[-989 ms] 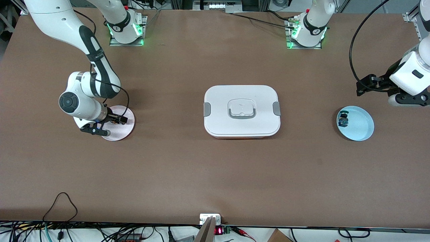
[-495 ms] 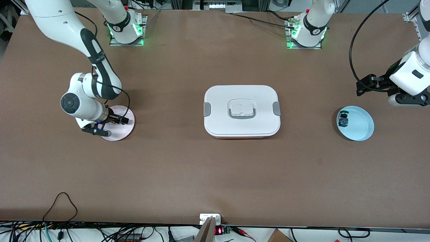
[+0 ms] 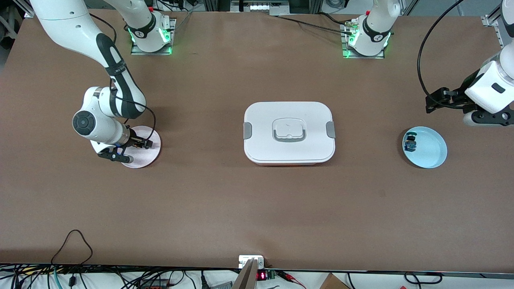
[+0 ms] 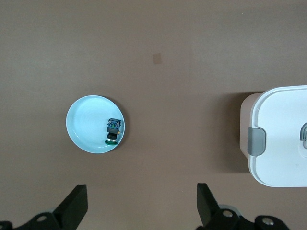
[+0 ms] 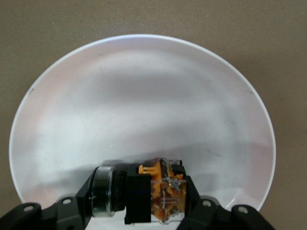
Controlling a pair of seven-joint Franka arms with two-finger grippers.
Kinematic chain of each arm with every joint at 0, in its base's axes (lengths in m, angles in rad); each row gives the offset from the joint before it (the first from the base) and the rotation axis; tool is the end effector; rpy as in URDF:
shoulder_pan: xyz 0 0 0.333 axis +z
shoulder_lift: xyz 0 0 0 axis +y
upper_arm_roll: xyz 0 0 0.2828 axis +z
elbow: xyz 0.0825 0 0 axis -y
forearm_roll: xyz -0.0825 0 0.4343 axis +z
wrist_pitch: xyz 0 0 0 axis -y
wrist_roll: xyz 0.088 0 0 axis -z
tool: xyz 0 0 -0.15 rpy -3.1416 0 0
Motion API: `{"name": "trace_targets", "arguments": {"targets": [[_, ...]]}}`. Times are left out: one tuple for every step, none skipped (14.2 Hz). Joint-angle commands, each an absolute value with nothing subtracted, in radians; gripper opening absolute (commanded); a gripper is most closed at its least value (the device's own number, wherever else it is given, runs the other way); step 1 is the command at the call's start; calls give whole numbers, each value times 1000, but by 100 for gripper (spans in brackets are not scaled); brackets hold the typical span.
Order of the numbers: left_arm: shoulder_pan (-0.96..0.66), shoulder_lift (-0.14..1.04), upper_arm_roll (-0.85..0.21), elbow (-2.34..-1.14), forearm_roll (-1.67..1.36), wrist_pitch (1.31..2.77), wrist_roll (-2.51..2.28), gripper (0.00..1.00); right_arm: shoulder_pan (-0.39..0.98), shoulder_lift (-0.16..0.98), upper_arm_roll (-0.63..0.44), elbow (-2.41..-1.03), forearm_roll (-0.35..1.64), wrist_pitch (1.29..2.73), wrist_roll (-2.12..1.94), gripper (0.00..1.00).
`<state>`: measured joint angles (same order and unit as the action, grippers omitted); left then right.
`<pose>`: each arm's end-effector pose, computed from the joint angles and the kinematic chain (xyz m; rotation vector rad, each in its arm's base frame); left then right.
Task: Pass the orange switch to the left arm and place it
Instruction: 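Close the right gripper on the orange switch and lift it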
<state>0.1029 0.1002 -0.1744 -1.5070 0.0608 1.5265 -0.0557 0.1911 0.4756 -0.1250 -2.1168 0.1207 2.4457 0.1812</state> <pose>0.6221 -0.0314 0.5172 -3.0909 0.0237 0.1179 0.5652 0.0330 0.0602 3.1128 -0.3180 -0.2209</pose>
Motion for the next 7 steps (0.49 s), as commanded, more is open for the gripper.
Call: {"name": "trace_targets", "arguments": {"targets": [[104, 95, -183, -1488, 71, 1493, -54, 100, 219, 451, -123, -2088, 132, 2383, 141, 10], [103, 91, -183, -1488, 71, 1477, -57, 100, 227, 445, -123, -2057, 130, 2334, 138, 5], [103, 91, -180, -1488, 71, 1476, -55, 100, 229, 439, -123, -2019, 130, 2279, 134, 3], [103, 89, -178, -1488, 71, 1476, -49, 100, 227, 434, -123, -1984, 133, 2225, 124, 1], [103, 90, -178, -1488, 71, 1476, -48, 100, 227, 430, -123, -1952, 133, 2191, 103, 1], [103, 91, -178, -1488, 71, 1476, -48, 100, 224, 416, -123, -1924, 133, 2154, 75, 1], [104, 91, -178, -1486, 71, 1476, -48, 100, 224, 402, -121, -1892, 135, 2120, 42, 0]]}}
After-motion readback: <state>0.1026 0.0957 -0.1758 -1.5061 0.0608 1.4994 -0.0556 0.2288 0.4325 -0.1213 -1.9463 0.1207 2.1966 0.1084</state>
